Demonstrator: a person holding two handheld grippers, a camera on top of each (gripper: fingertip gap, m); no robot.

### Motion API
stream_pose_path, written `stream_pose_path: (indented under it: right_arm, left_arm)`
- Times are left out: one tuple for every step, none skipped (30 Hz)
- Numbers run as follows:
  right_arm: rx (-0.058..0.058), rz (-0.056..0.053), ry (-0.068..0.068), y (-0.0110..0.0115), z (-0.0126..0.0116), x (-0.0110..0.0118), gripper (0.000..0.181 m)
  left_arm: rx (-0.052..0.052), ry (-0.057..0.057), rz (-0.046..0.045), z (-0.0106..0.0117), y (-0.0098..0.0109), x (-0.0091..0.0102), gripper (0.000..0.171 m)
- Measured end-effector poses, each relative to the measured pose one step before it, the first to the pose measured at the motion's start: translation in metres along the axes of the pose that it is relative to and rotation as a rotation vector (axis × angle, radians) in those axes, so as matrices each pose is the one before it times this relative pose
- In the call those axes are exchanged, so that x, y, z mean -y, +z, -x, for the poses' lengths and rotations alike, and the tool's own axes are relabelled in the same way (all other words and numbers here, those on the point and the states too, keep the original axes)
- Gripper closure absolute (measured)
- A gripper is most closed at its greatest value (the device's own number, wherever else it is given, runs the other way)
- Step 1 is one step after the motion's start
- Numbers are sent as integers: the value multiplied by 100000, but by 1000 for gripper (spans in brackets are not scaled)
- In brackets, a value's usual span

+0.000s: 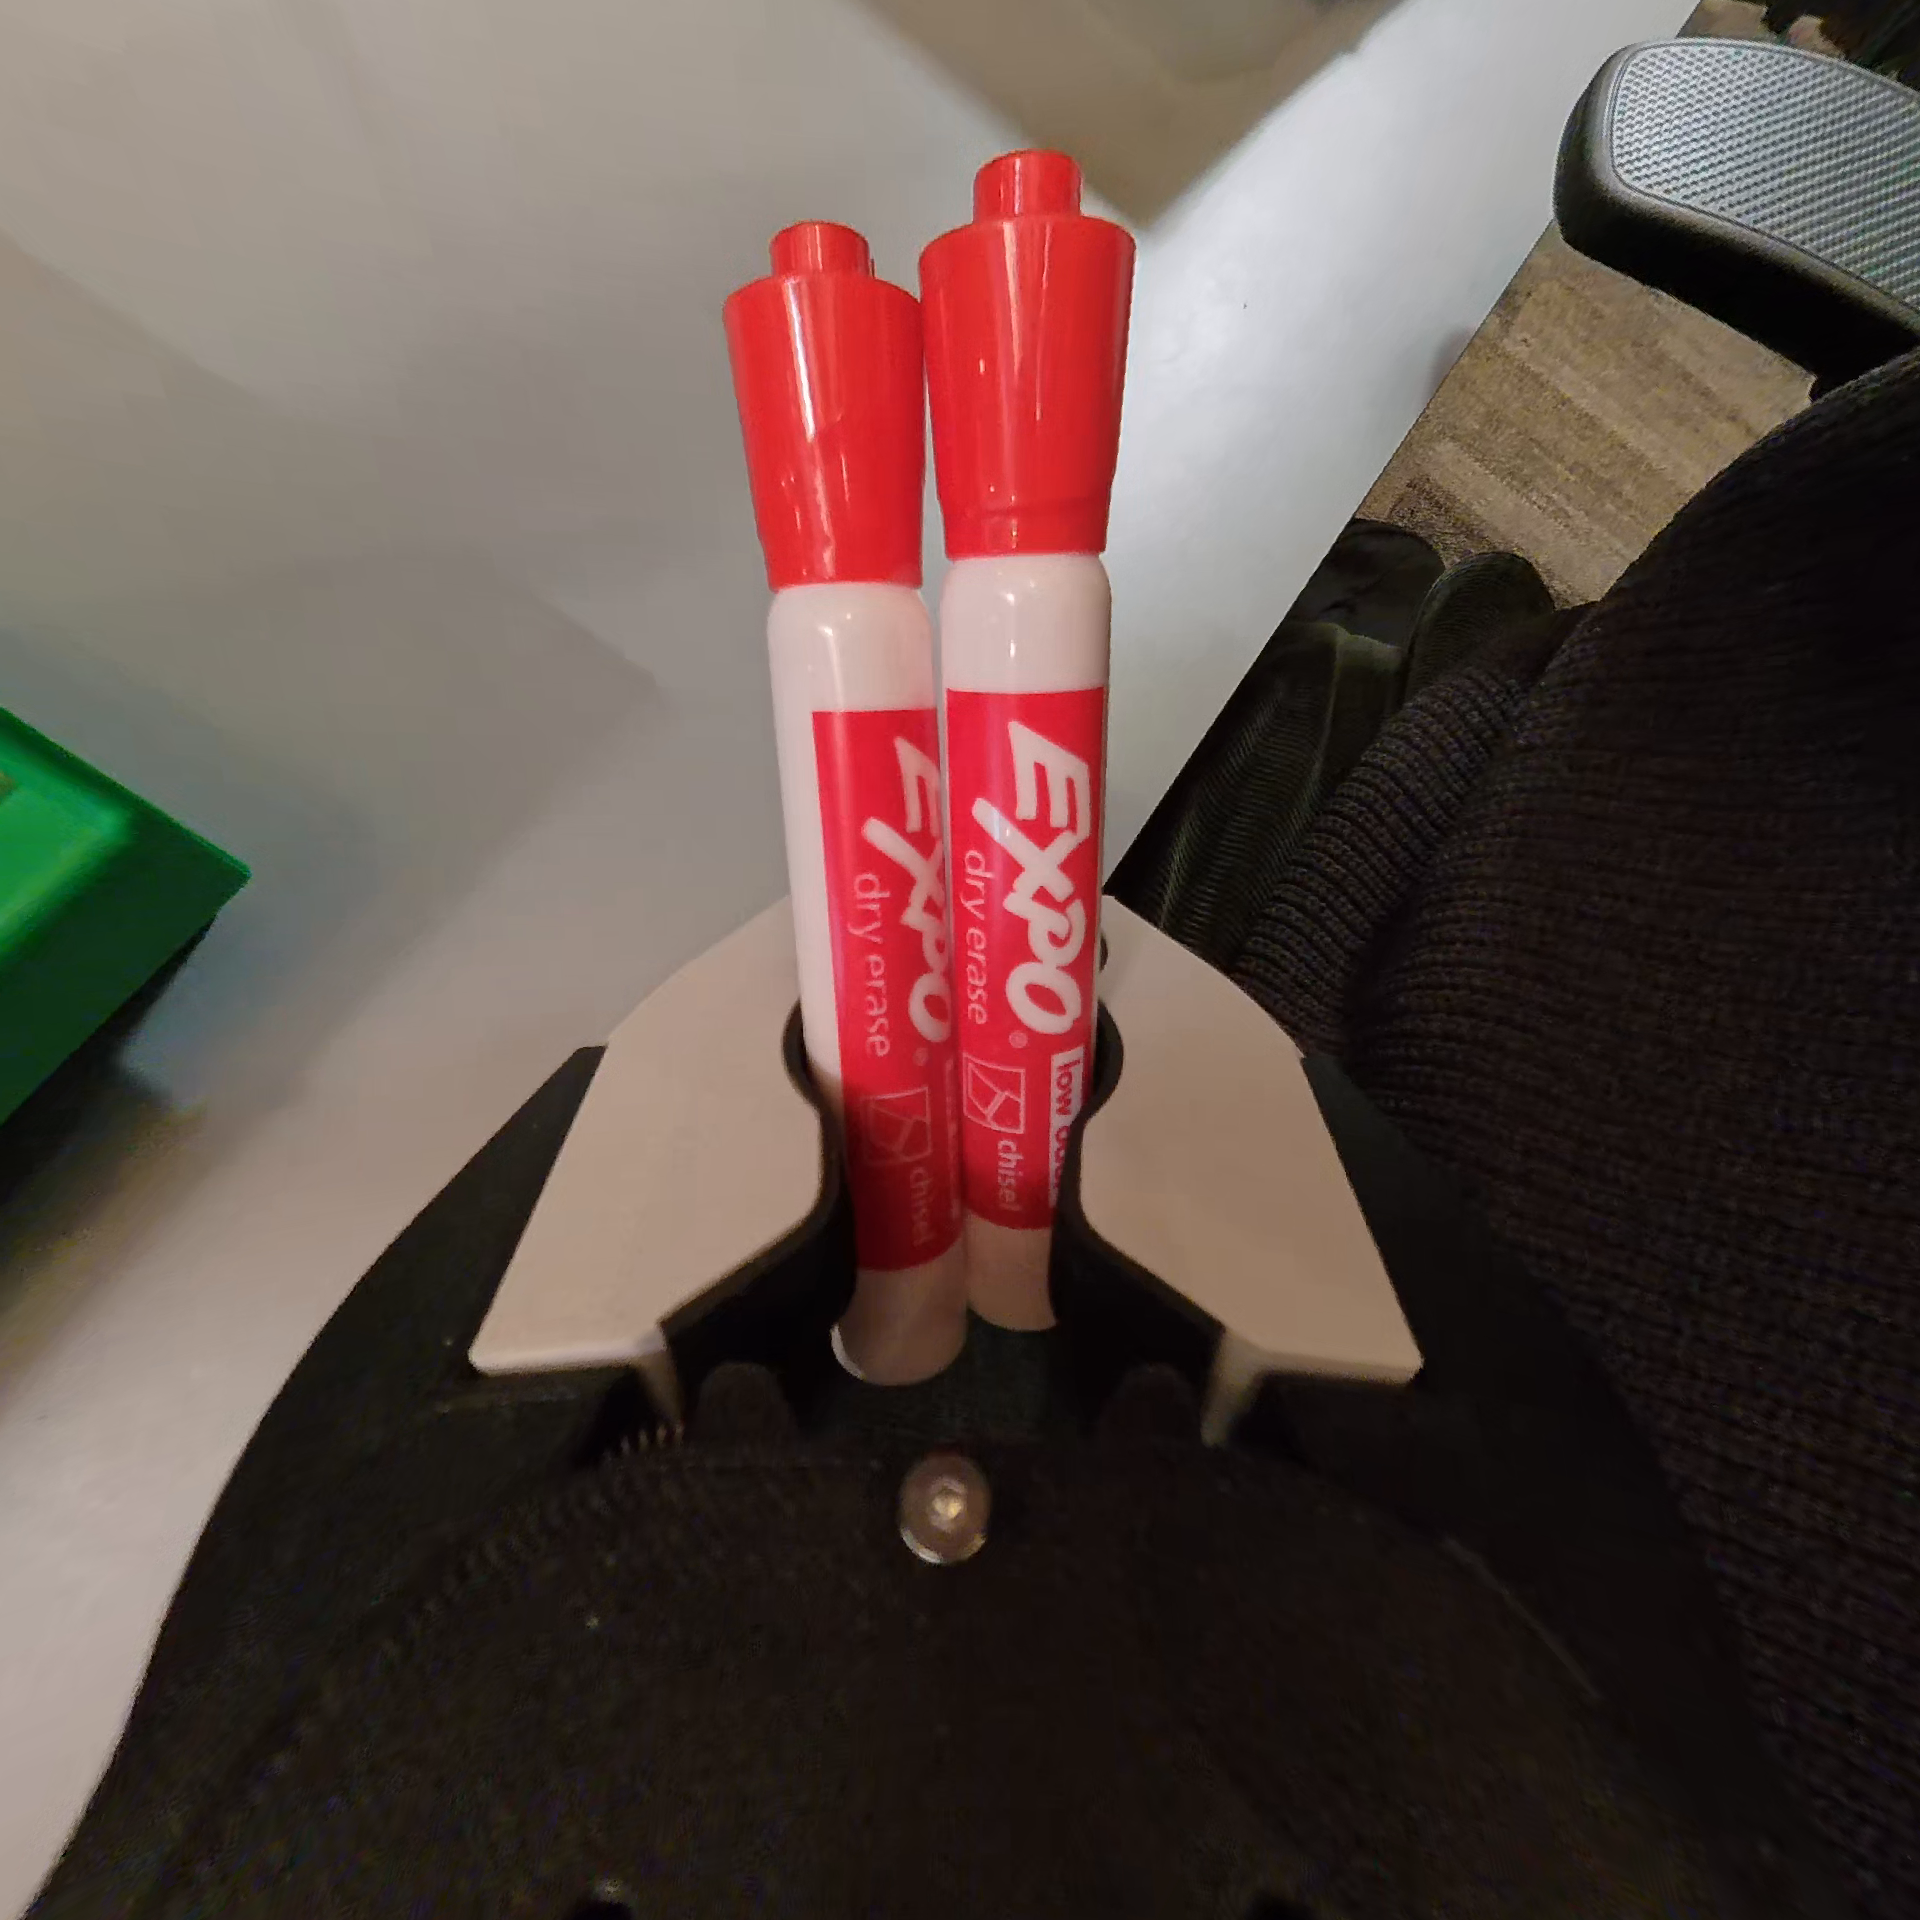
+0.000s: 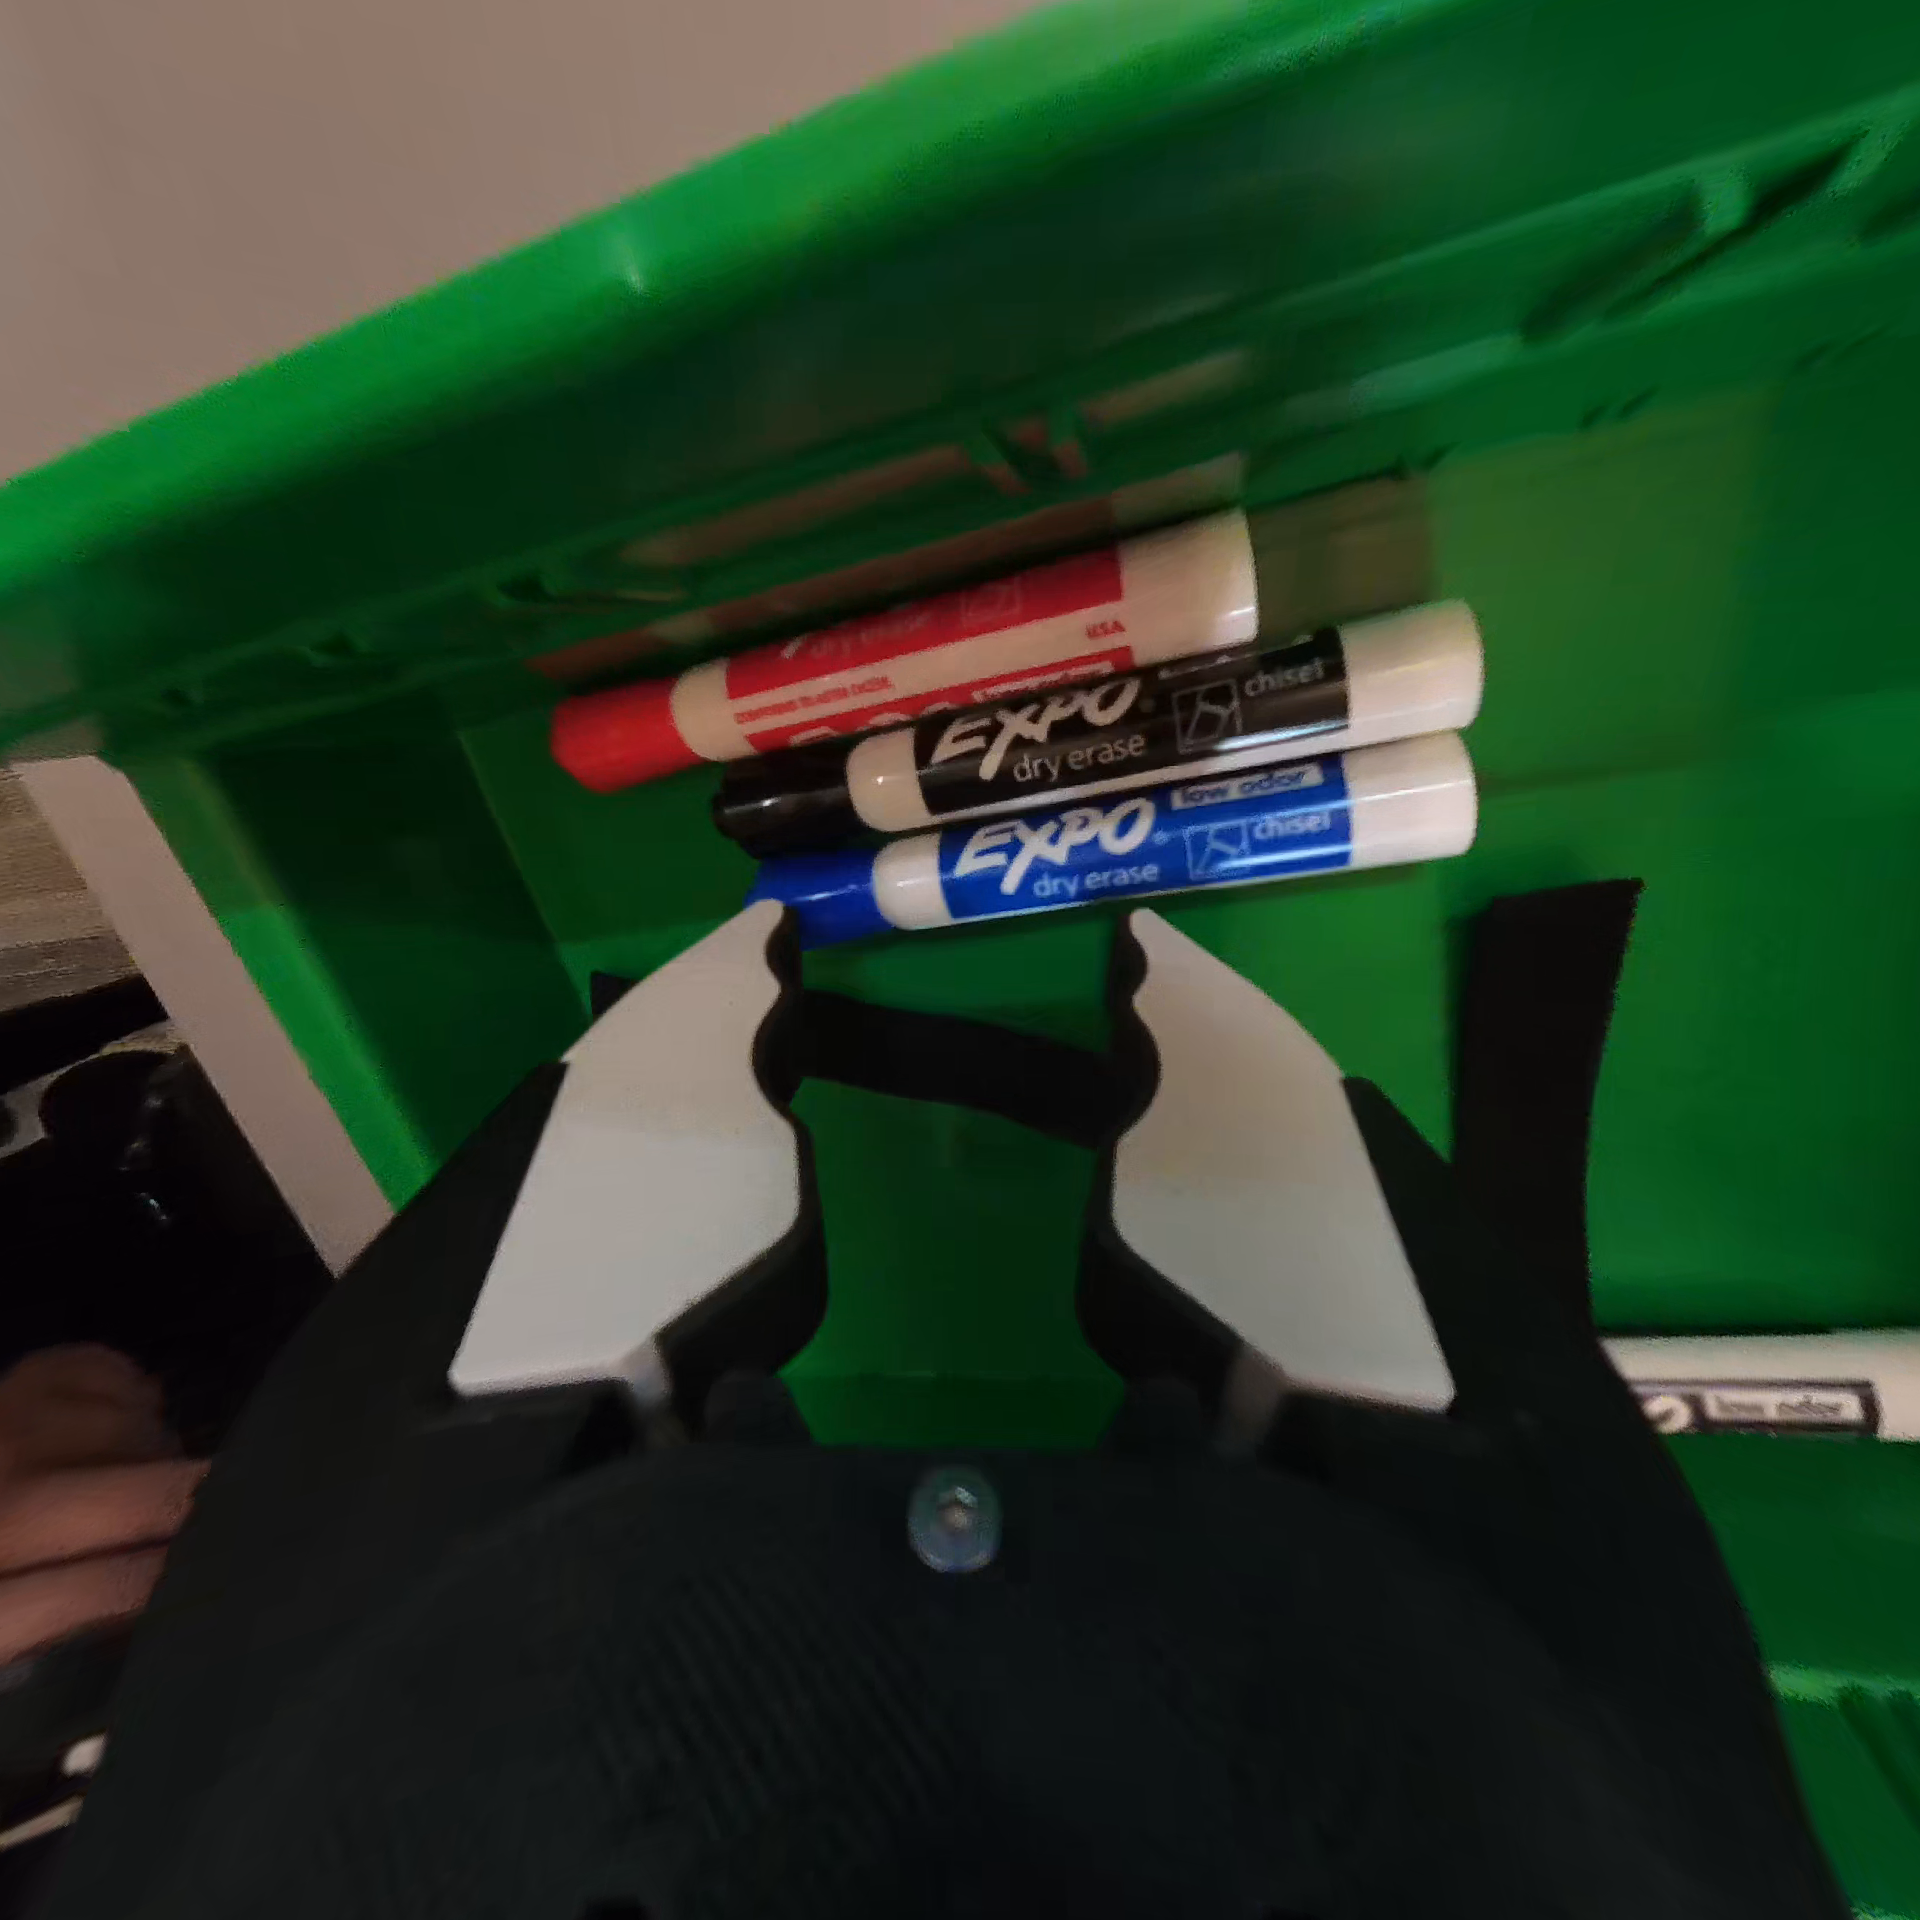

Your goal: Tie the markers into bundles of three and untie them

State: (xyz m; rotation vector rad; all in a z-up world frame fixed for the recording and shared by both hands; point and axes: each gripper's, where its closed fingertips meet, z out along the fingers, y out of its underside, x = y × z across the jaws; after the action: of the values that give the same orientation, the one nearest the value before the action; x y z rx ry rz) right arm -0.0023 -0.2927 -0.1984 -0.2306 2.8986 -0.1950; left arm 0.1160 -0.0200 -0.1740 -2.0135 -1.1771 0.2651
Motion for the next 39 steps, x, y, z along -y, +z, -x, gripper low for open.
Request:
stream_pose_path:
  right_arm:
    - [722,-729,1507,-53,-166,218,122]
    - [-592,1256,226,-85,-376,-61,122]
    - [-364,1587,-263,-100,-329,-126,122]
    - [-148,1773,-59,-121,-288,-201,124]
    - [-131,2625,-535,-91,-242,-365,127]
    - [-2063,3851,-974,-45,-463,-577,131]
    - [-5583,3430,-1468,14,-935,-560,138]
    - [-3542,1357,-1492,51,-645,-307,140]
    - [1884,-1161,1285,32,77,39,141]
    - [5147,-3518,3581,-73,503,437,138]
    - [5471,-4772,3431,-167,604,650,137]
    - [3415,-4355,2634,-170,399,671,134]
    - [789,-3589,1567,-114,84,617,131]
    - [-1433,-2082,592,10,-209,467,128]
    - [-2756,-71,-401,175,-380,217,126]
    - [-2082,670,-289,348,-273,135,124]
    - [-361,568,803,355,-56,144,123]
    - [205,675,92,98,25,123,122]
    - [-940,107,-756,-45,-92,169,123]
    - [-882,1441,-1047,39,-101,-108,125]
    - [345,1697,-1293,26,95,-237,129]
    - [-116,1905,-1663,9,33,-316,134]
    - [-854,905,-2229,-46,-38,-242,138]
    - [-1314,1100,-2122,-107,-134,-314,143]
    - [-1760,633,-2478,-161,-225,-274,148]
    - [-1777,-335,-1990,-183,-292,-179,153]
    - [-871,-833,-849,-229,-254,-119,156]
    - [776,-1101,-282,-245,-63,-52,158]
    - [1354,-892,262,-278,14,-73,159]
    - [185,-810,838,-280,-153,-41,160]
    - [-243,-1345,14,-264,-158,67,161]
    - [-390,-829,-116,-231,-140,26,161]
    - [-574,-78,22,-179,-143,-61,161]
    - [-938,-177,-92,-127,-178,-40,162]
    - [-1314,-235,7,-39,-203,-30,162]
    - [-992,735,-174,78,-136,-165,162]
    - [-648,2172,-277,227,-74,-370,162]
    - [-807,2780,-581,366,-81,-454,156]
    - [-1303,3010,-981,432,-111,-493,148]
  left_arm:
    - [-37,-84,197,11,13,-50,129]
    - [-73,-31,199,8,6,-43,129]
    - [-100,-4,185,-6,-1,-25,129]
    - [-14,61,70,-6,0,-6,129]
    - [64,78,18,8,-6,-9,129]
    - [-60,65,231,-2,7,-35,129]
    - [-24,48,175,1,3,-50,129]
    - [4,46,147,0,8,-30,129]
    - [-23,81,104,-9,-1,-24,129]
    - [-154,92,190,-30,-3,-19,129]
    - [-160,129,49,-33,2,-7,129]
    - [-77,109,-67,-34,8,18,129]
    - [-70,61,68,-23,16,6,129]
    - [-37,139,-8,-23,18,-4,129]
    - [97,292,-400,-17,-7,46,129]
    - [232,276,-493,-2,-23,93,129]
    - [109,176,-71,-20,-31,47,129]
    - [62,192,164,-14,-5,4,129]
    - [220,257,168,15,7,-40,129]
    - [216,180,442,27,25,-91,129]
    - [180,91,586,48,53,-121,129]
    - [180,54,429,44,40,-96,129]
    - [92,23,117,40,8,-36,129]
    - [-191,-128,84,-9,3,-24,129]
    - [-285,-192,-53,-19,1,-3,129]
    - [-240,-137,-180,-20,-16,28,129]
    - [-172,-85,-70,-20,-17,4,129]
    - [-54,9,-45,-16,-16,13,129]
    - [-55,64,46,-11,2,-3,129]
    - [-56,43,93,-12,-1,-9,129]
    - [50,1,-22,6,19,5,129]
    - [-28,-44,96,2,29,-17,129]
    - [-36,-63,187,7,35,-30,129]
    - [24,-55,140,23,33,-26,129]
    - [45,-57,76,20,33,-24,129]
    - [-18,-54,191,6,36,-43,129]
    - [0,-30,188,14,35,-29,129]
    - [9,-51,114,16,30,-29,129]
    - [-77,-60,226,3,56,-38,129]
